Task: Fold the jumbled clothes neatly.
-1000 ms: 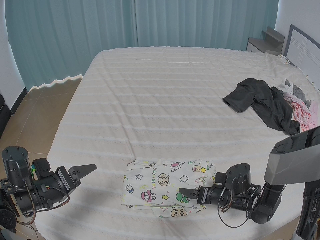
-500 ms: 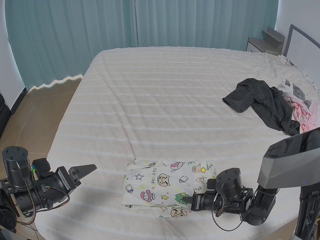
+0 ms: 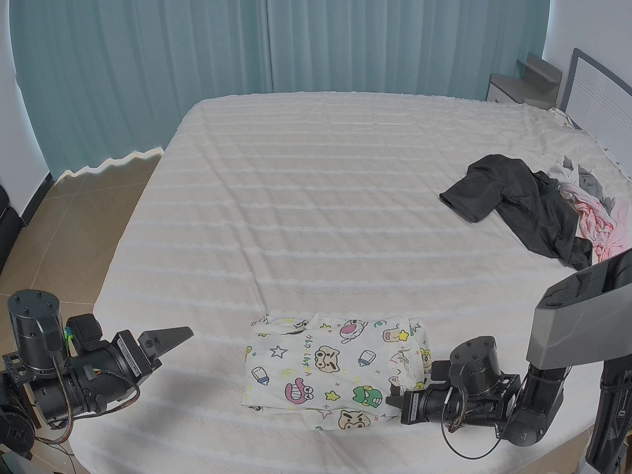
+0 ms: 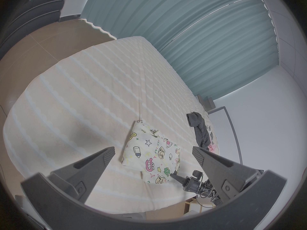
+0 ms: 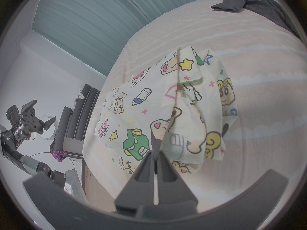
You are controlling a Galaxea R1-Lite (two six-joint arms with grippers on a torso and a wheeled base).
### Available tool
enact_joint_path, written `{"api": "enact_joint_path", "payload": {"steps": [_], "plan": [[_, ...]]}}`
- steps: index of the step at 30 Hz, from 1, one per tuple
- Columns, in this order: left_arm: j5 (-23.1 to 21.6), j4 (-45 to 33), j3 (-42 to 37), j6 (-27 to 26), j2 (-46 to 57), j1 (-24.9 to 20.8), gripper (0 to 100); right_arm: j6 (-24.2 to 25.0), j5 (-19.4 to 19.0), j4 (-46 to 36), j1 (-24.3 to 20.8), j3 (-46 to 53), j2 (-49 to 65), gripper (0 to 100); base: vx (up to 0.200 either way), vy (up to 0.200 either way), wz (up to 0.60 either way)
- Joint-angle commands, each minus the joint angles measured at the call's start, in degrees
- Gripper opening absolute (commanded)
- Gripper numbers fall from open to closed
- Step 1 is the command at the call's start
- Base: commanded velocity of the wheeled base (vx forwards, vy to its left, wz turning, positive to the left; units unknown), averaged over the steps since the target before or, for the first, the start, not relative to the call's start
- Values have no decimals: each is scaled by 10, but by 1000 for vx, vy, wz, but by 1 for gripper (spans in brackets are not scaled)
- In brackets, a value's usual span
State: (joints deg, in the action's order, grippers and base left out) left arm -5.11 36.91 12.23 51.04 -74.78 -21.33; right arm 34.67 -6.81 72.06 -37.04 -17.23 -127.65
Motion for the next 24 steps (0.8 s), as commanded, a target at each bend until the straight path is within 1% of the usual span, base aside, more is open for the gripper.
{"api": "enact_joint_path", "payload": {"steps": [1, 12, 13, 16, 20, 22, 24], "plan": [[0, 0, 1, 0, -1, 0, 100, 0, 0, -1, 2, 9, 6, 0, 0, 0, 0], [0, 0, 1, 0, -1, 0, 100, -17, 0, 0, 6, 12, 4, 0, 0, 0, 0], [0, 0, 0, 0, -1, 0, 100, -19, 0, 0, 6, 11, 4, 100, 0, 0, 0], [0, 0, 0, 0, -1, 0, 100, -19, 1, 4, 6, 15, 9, 100, 0, 0, 0], [0, 0, 1, 0, 0, 0, 100, -12, 2, 39, 6, 35, 42, 100, 0, 0, 0], [0, 0, 1, 0, -1, 0, 100, -3, 0, 70, 14, 53, 79, 100, 0, 0, 0], [0, 0, 1, 0, -1, 0, 100, 0, 0, 70, 16, 53, 106, 100, 0, 0, 0]]}}
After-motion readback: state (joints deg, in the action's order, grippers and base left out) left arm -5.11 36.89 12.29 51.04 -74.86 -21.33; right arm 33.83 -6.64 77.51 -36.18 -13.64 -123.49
